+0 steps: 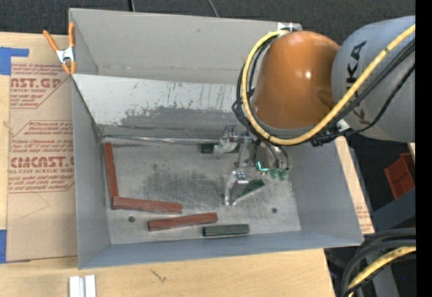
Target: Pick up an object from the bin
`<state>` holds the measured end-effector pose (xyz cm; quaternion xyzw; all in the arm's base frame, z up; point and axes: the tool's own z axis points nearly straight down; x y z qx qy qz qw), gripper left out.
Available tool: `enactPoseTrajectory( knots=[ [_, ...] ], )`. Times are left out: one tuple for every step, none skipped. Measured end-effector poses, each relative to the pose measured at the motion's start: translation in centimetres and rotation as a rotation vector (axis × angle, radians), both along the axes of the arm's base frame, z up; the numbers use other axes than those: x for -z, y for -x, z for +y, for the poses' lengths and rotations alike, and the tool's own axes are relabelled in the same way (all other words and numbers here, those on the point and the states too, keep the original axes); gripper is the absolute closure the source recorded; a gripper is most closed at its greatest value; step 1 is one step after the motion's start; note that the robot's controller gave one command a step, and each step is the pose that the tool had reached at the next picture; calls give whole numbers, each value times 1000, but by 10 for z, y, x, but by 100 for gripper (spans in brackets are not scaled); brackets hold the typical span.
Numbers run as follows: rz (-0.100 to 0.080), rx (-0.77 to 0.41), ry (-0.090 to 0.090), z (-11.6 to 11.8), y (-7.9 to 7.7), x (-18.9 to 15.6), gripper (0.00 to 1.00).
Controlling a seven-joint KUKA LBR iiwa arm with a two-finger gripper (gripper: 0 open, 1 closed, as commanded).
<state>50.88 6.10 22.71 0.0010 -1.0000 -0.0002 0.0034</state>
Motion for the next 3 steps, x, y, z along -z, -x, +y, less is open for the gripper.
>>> enactPoseTrajectory(
  knots=[
    [-8,1,-1,0,-2,-4,0],
    [-13,-85,0,0,0,26,0],
    [-13,-254,-1,-5,-3,91,0]
  ],
)
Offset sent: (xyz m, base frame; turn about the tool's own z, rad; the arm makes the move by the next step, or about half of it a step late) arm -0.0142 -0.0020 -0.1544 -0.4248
